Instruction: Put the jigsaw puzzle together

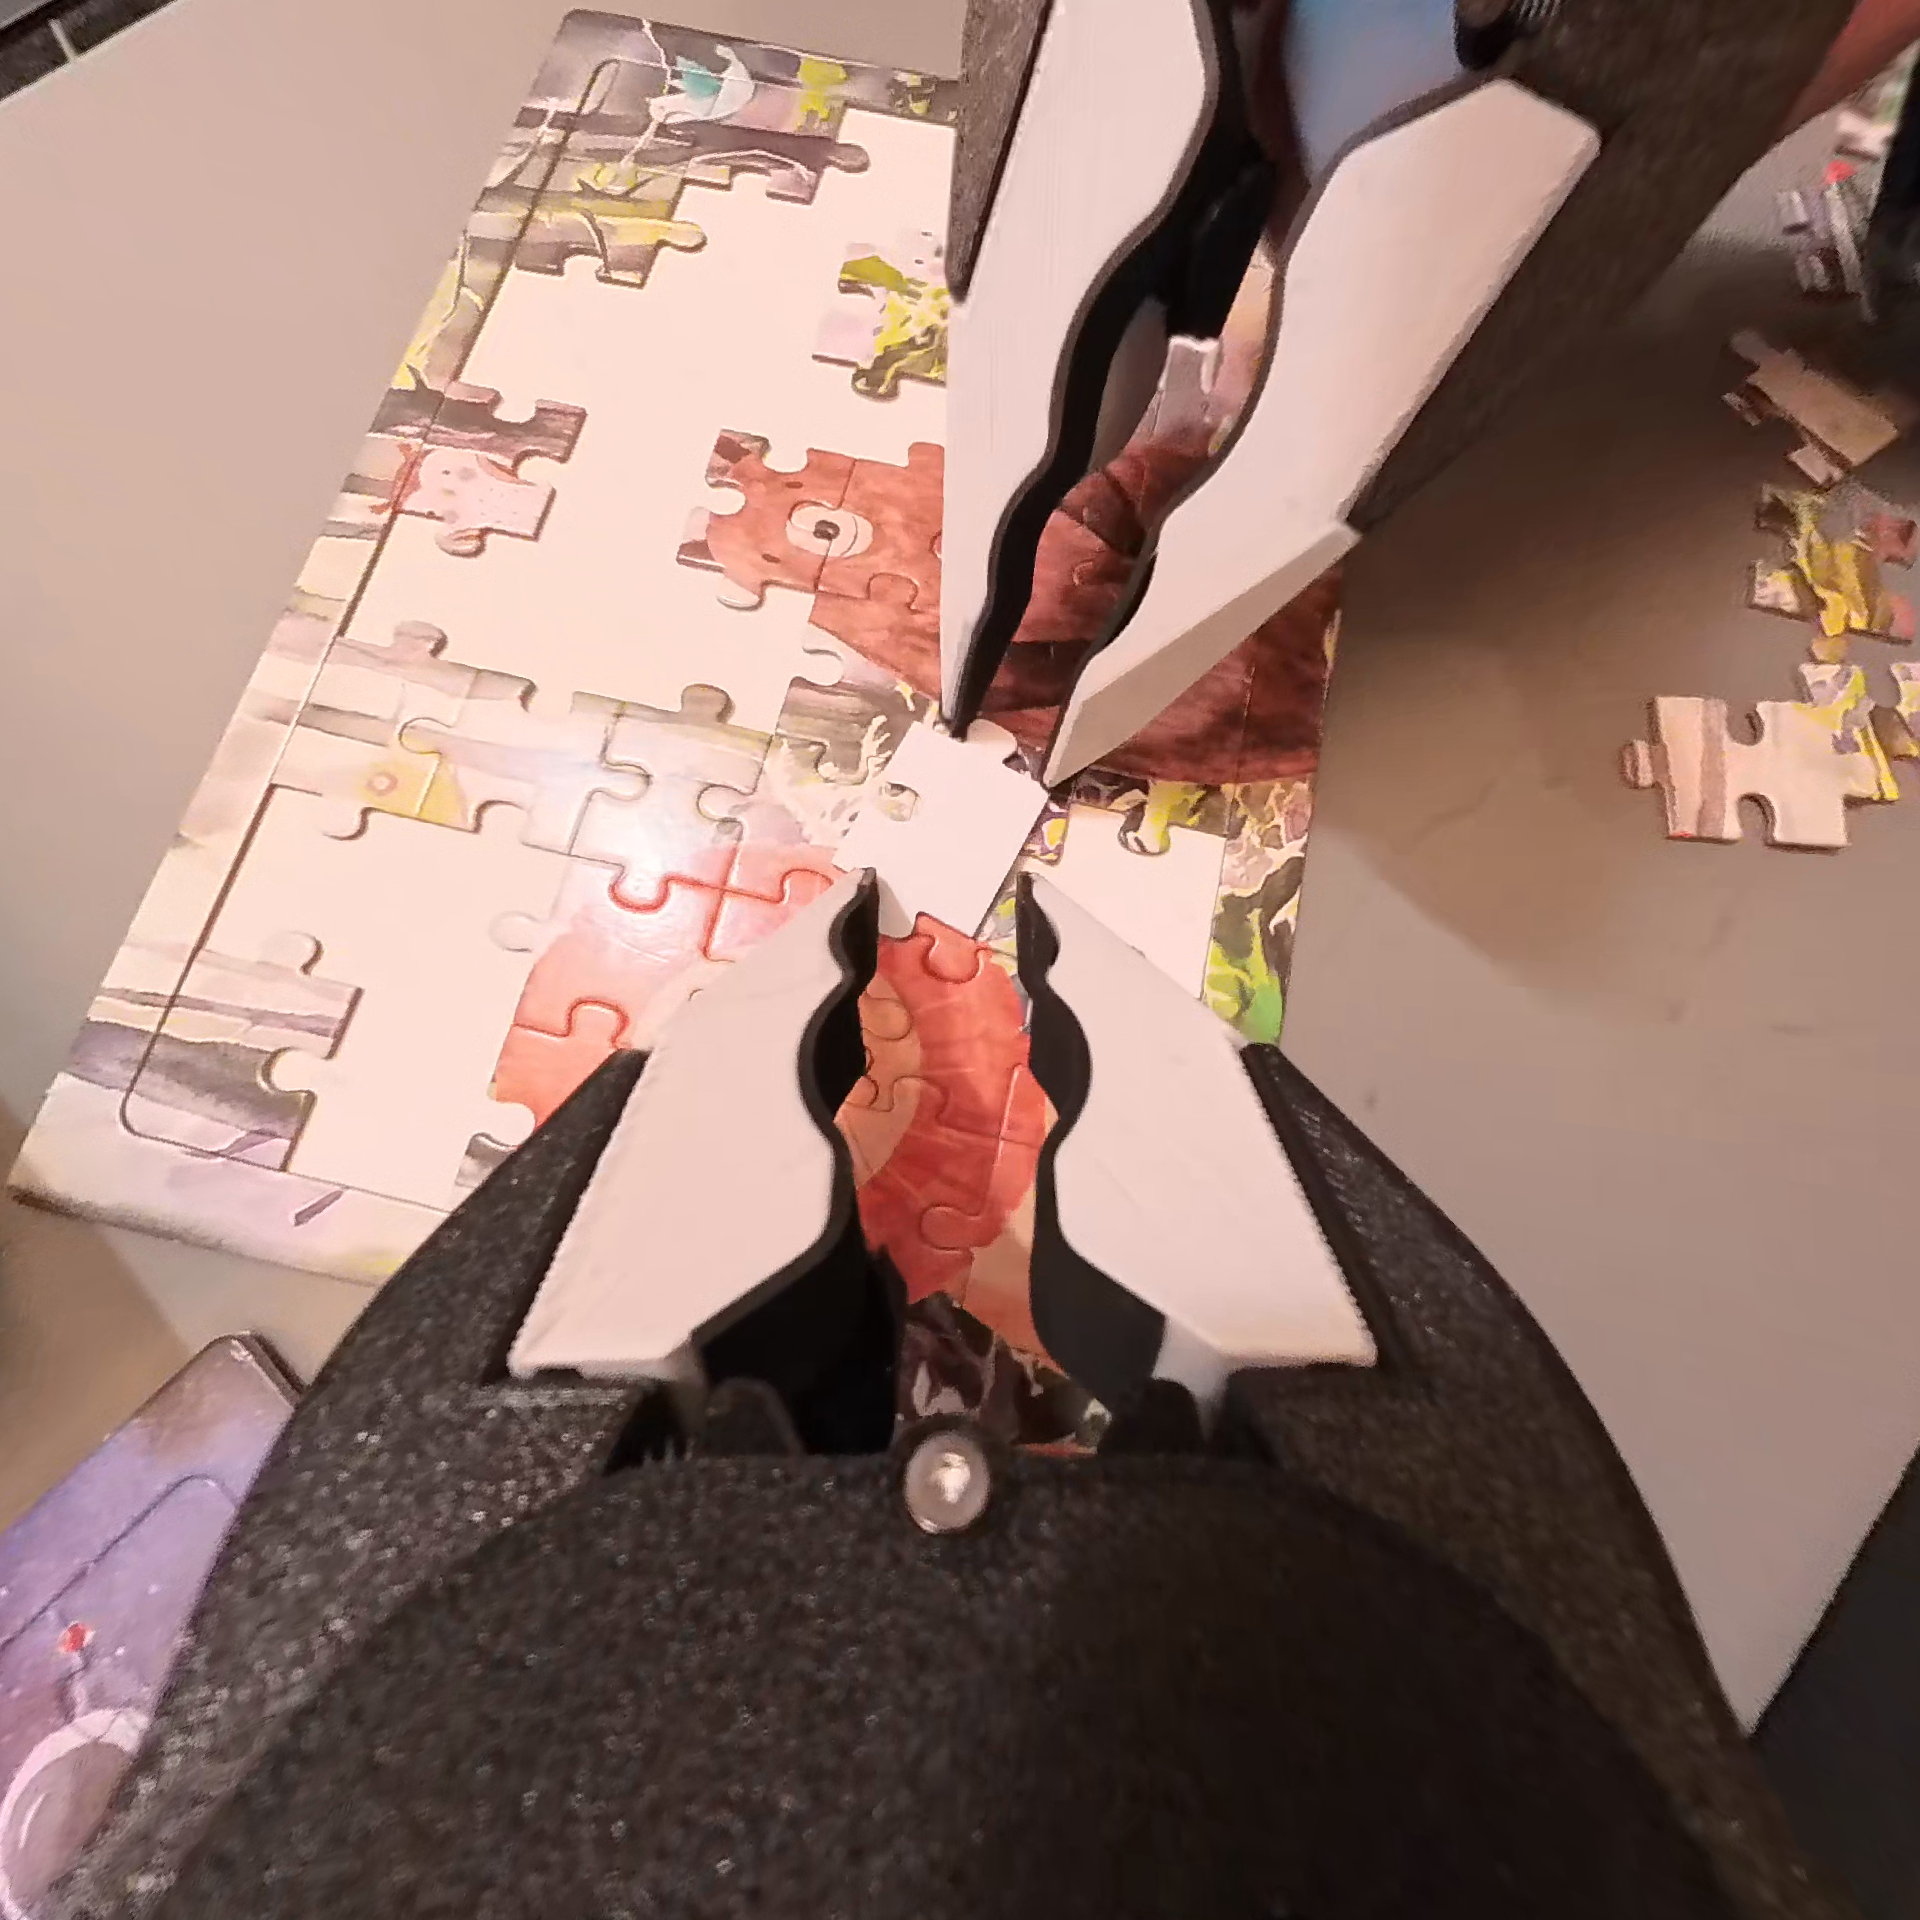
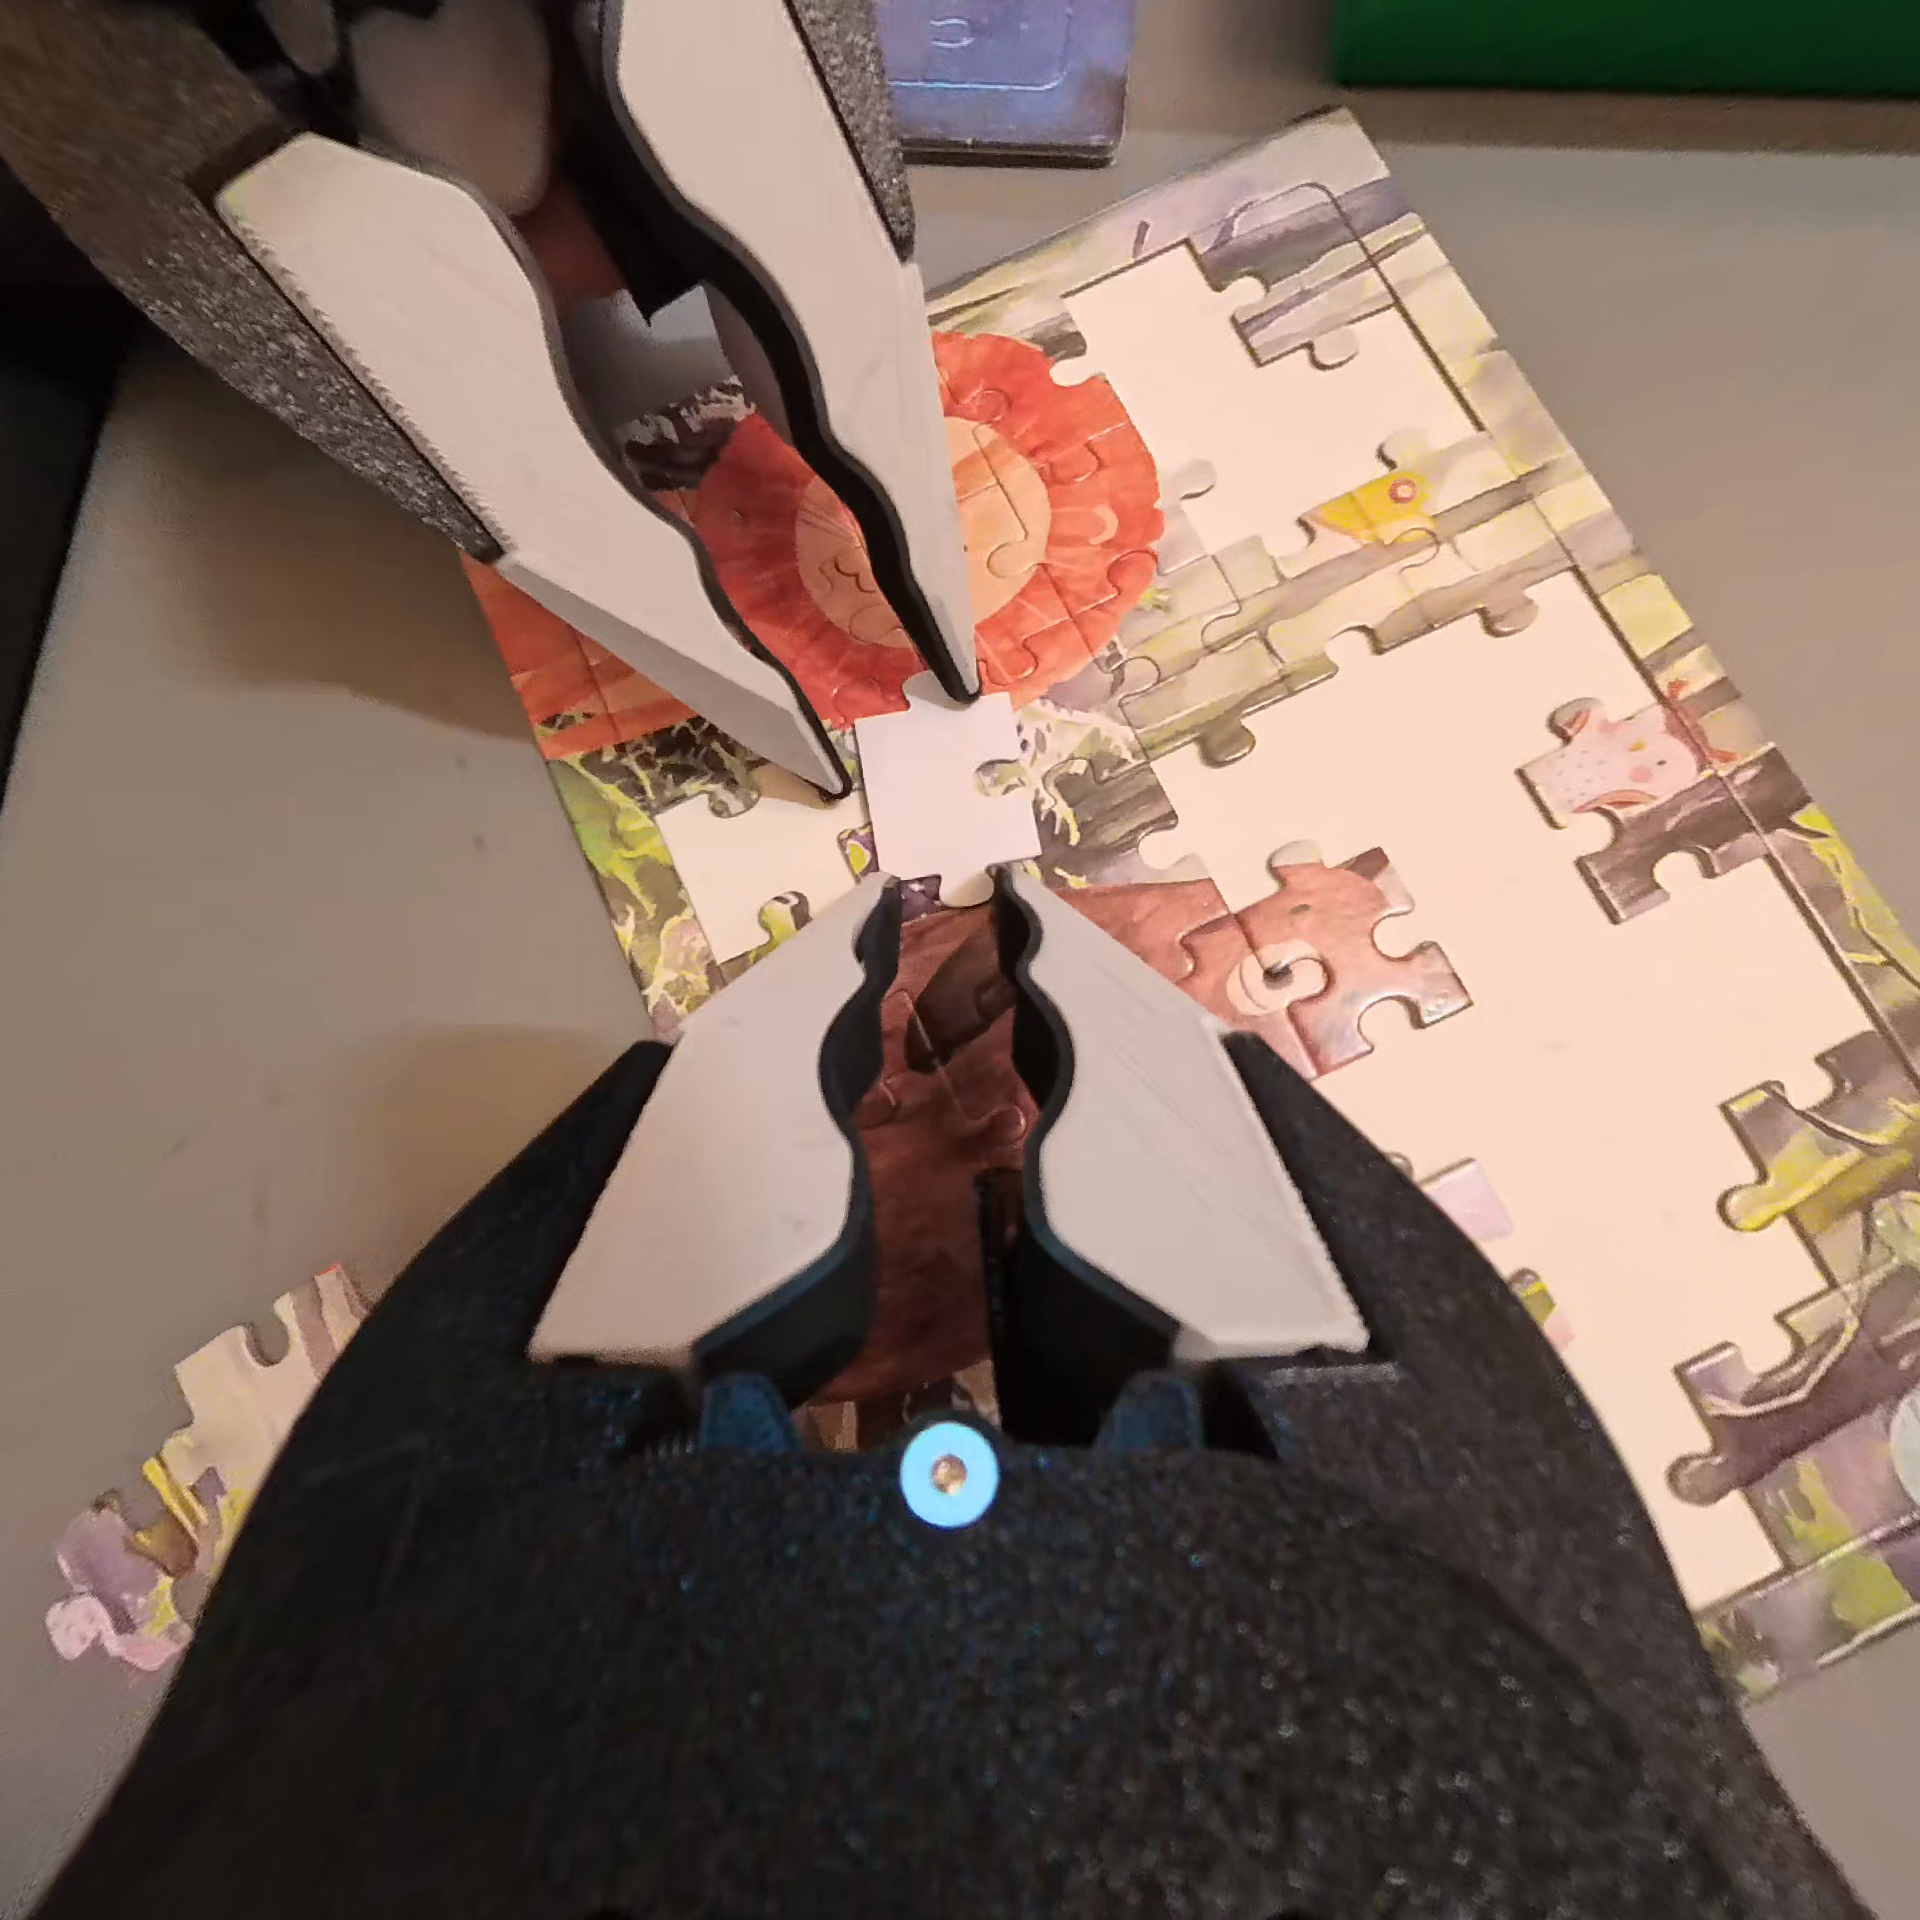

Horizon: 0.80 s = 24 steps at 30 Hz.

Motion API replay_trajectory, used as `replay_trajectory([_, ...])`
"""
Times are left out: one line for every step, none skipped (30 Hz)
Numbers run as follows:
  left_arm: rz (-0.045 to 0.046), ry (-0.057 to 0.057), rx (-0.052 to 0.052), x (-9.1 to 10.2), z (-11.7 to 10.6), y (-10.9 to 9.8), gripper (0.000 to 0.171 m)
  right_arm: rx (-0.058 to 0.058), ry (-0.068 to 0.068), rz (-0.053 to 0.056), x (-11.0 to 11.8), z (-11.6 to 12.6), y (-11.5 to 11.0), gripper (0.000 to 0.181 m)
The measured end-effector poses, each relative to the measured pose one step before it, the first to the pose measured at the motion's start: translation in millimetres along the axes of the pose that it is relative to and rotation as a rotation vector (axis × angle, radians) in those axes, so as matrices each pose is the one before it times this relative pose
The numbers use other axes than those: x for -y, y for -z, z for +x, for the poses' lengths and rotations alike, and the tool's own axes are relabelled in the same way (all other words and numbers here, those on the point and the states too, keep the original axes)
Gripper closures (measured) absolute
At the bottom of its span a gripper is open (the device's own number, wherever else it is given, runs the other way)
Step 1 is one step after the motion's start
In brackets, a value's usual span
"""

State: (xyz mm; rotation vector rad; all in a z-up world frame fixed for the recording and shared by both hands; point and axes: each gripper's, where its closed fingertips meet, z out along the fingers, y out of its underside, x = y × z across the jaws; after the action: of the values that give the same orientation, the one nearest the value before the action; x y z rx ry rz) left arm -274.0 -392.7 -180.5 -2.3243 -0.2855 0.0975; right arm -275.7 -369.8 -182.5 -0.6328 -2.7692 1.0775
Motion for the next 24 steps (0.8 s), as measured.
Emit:
replay_trajectory([0.00258, 0.0018, -0.0075, -0.07, 0.01, 0.16, 0.146, 0.0198, -0.0115, 0.0068, -0.23, 0.17, -0.04, 0.164])
replay_trajectory([0.00251, 0.0011, -0.0106, -0.01, 0.40, 0.25, 0.147, 0.0082, -0.0181, 0.0064, -0.52, 1.72, 0.62, 0.168])
replay_trajectory([0.00247, 0.0018, -0.0119, 0.13, 0.64, 0.40, 0.147, 0.0070, -0.0097, 0.0045, -0.80, 0.70, 0.63, 0.172])
replay_trajectory([0.00372, 0.0029, -0.0106, 0.29, 0.69, 0.77, 0.146, 0.0016, -0.0047, 0.0073, -0.14, 0.08, 0.11, 0.172])
replay_trajectory([0.00546, -0.0001, -0.0023, 0.45, -0.14, 1.15, 0.146, -0.0041, 0.0019, 0.0015, 0.12, 0.11, 0.03, 0.172])
replay_trajectory([0.00836, -0.0055, 0.0074, 0.99, -1.23, 1.80, 0.145, -0.0059, -0.0010, -0.0037, 0.11, 0.21, 0.00, 0.173])
replay_trajectory([0.00951, -0.0097, 0.0076, 1.31, -0.94, 2.58, 0.144, -0.0039, -0.0052, -0.0062, -0.05, 0.04, -0.07, 0.173])
replay_trajectory([0.00869, -0.0138, 0.0079, 1.65, -0.66, 3.06, 0.143, 0.0007, -0.0083, -0.0053, 0.02, -0.36, 0.27, 0.173])
replay_trajectory([0.00795, -0.0197, 0.0157, 1.95, -1.55, 3.20, 0.142, 0.0150, -0.0179, 0.0009, 0.54, -1.78, 0.66, 0.173])
replay_trajectory([0.00543, -0.0268, 0.0176, 1.69, -1.45, 3.27, 0.141, 0.0187, -0.0293, 0.0080, 0.98, -1.37, 1.08, 0.173])
replay_trajectory([0.00180, -0.0325, 0.0106, 1.11, 0.23, 3.05, 0.139, 0.0173, -0.0373, 0.0095, 1.09, -0.53, 1.96, 0.173])
replay_trajectory([-0.00086, -0.0371, 0.0089, 0.90, 1.23, 2.63, 0.138, 0.0195, -0.0405, 0.0171, 2.07, -0.36, 2.57, 0.173])
replay_trajectory([-0.00229, -0.0427, 0.0099, 0.59, 1.82, 1.95, 0.136, 0.0264, -0.0415, 0.0171, 2.07, -1.41, 3.16, 0.173])
replay_trajectory([-0.00245, -0.0479, 0.0108, 0.60, 2.11, 1.43, 0.136, 0.0388, -0.0439, 0.0198, 2.41, -3.23, 3.50, 0.173])
replay_trajectory([-0.00295, -0.0522, 0.0157, 0.61, 1.85, 0.88, 0.136, 0.0426, -0.0444, 0.0189, 2.23, -3.75, 3.54, 0.173])
replay_trajectory([-0.00442, -0.0538, 0.0188, 0.51, 1.37, 0.29, 0.136, 0.0286, -0.0374, 0.0182, 2.10, -2.18, 3.57, 0.173])
replay_trajectory([-0.00546, -0.0509, 0.0174, 0.64, 1.55, -0.04, 0.136, 0.0332, -0.0316, 0.0305, 3.81, -3.36, 3.74, 0.173])
replay_trajectory([-0.00248, -0.0449, 0.0197, 1.37, 1.04, -0.34, 0.136, 0.0518, -0.0334, 0.0268, 3.22, -6.23, 3.17, 0.173])
replay_trajectory([0.00095, -0.0394, 0.0215, 2.01, 0.28, -0.47, 0.136, 0.0446, -0.0302, 0.0119, 1.15, -5.29, 2.37, 0.173])
replay_trajectory([0.00753, -0.0351, 0.0340, 3.11, -1.84, -0.13, 0.138, 0.0350, -0.0187, 0.0152, 1.49, -4.79, 1.87, 0.173])
replay_trajectory([0.01448, -0.0295, 0.0361, 4.13, -2.61, 0.25, 0.139, 0.0453, -0.0191, 0.0106, 0.53, -6.44, 1.20, 0.173])
replay_trajectory([0.01733, -0.0205, 0.0258, 4.42, -1.61, 0.72, 0.142, 0.0431, -0.0229, -0.0077, -2.11, -6.07, 0.26, 0.173])
replay_trajectory([0.01943, -0.0133, 0.0188, 4.28, -0.98, 1.18, 0.150, 0.0138, -0.0140, -0.0118, -2.82, -1.61, -0.35, 0.173])
replay_trajectory([0.02377, -0.0101, 0.0112, 4.42, -0.13, 1.72, 0.161, -0.0083, -0.0061, -0.0133, -3.17, 1.92, -0.26, 0.172])
